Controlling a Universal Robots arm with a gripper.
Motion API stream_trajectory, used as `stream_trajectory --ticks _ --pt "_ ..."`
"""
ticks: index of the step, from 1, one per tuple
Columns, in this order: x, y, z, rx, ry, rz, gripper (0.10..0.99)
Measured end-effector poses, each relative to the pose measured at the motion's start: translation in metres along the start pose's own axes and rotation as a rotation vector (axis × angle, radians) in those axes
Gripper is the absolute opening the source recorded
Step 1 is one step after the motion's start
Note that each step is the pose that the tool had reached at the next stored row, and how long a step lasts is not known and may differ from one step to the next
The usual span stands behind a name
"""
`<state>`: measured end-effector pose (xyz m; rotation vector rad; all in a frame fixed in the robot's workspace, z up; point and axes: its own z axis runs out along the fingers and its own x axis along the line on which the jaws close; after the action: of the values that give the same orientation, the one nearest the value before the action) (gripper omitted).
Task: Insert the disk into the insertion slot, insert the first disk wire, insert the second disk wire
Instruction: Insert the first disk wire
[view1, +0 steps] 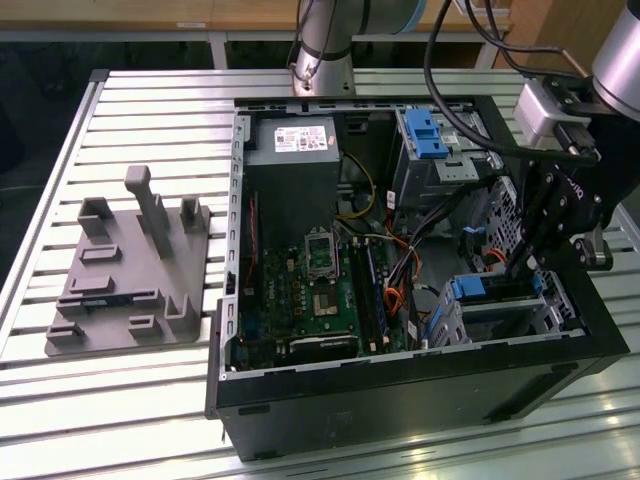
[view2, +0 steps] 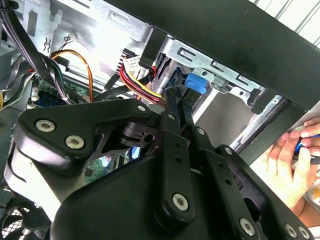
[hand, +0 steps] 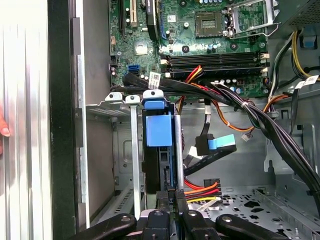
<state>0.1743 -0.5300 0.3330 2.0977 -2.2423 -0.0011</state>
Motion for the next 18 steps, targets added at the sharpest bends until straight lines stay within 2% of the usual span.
stream_trajectory --ticks 16,17,18 --pt "0.0027 -0.0002 0.0069 0.0 -0.0001 0.0 0.165" --pt "0.0027 0.0002 0.0076 0.0 -0.0016 0.0 0.173" --pt "0.0029 0.0005 0.0068 0.0 -0.0011 0.0 0.231"
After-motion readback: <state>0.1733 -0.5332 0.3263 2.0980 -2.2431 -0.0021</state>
